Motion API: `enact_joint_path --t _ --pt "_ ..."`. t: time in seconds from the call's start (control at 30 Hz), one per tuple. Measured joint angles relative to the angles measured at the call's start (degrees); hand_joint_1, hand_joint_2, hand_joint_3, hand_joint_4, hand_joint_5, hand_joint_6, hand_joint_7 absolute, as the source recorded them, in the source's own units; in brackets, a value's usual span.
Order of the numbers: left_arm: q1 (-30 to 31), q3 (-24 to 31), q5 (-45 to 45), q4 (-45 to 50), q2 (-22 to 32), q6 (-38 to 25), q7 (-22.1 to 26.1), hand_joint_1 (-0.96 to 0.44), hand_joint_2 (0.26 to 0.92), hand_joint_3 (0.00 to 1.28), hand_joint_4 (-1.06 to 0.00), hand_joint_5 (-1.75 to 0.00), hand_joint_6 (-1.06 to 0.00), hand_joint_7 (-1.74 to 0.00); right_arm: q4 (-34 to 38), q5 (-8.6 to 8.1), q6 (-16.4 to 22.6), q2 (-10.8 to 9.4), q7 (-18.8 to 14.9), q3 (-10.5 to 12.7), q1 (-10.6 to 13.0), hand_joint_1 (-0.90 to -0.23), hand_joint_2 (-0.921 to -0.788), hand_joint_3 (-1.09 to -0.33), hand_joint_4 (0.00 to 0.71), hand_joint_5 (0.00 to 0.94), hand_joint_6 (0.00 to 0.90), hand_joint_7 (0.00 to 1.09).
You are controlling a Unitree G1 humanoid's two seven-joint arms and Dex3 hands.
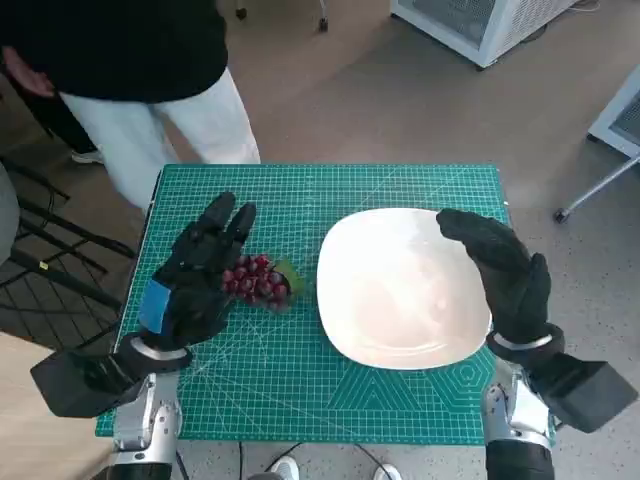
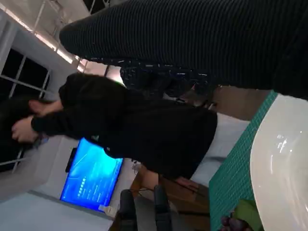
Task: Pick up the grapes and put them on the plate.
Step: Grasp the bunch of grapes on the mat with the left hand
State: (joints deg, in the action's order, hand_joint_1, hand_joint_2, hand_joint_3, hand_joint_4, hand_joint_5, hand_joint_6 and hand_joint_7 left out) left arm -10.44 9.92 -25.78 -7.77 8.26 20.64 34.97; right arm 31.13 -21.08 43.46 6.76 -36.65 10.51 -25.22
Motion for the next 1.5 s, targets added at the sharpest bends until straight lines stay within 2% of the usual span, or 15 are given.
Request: enact_joint_path --t 0.8,1.07,1.23,1.37,1.5 --pt "0.97 0.05 1.79 5.29 1.18 -4.58 -2.73 -0.53 0.921 0.27 -0.18 -0.01 -0.28 -0.04 -7.15 0.96 -5.26 0.45 2.63 -1.19 2.13 -0.537 -0.921 -0.604 0.365 0.0 0.278 0.0" --pt "1.17 0.43 19.74 7.78 8.48 -1.94 -9.0 -0.59 0.911 0.08 -0.1 0.0 -0.2 -0.01 -8.48 0.96 -6.04 0.97 2.86 -1.18 2.24 -0.536 -0.921 -0.604 0.365 0.001 0.278 0.0" --pt "1.72 0.74 32.05 12.3 12.42 -2.86 -13.47 -0.62 0.845 0.01 -0.04 0.0 -0.16 0.0 -8.82 0.95 -6.06 1.16 2.87 -1.14 2.23 -0.536 -0.921 -0.602 0.366 0.001 0.278 0.0" --pt "2.54 0.62 41.88 18.71 15.5 -7.03 -15.34 -0.6 0.787 0.0 -0.01 0.0 -0.15 0.0 -8.84 0.94 -6.44 1.24 2.92 -1.15 2.26 -0.536 -0.921 -0.601 0.367 0.001 0.281 0.0" --pt "2.92 -0.07 47.77 24.97 17.89 -13.98 -14.69 -0.56 0.734 0.0 0.0 0.0 -0.14 0.0 -8.84 0.9 -7.09 1.41 3.02 -1.12 2.41 -0.536 -0.921 -0.601 0.367 0.001 0.285 0.0"
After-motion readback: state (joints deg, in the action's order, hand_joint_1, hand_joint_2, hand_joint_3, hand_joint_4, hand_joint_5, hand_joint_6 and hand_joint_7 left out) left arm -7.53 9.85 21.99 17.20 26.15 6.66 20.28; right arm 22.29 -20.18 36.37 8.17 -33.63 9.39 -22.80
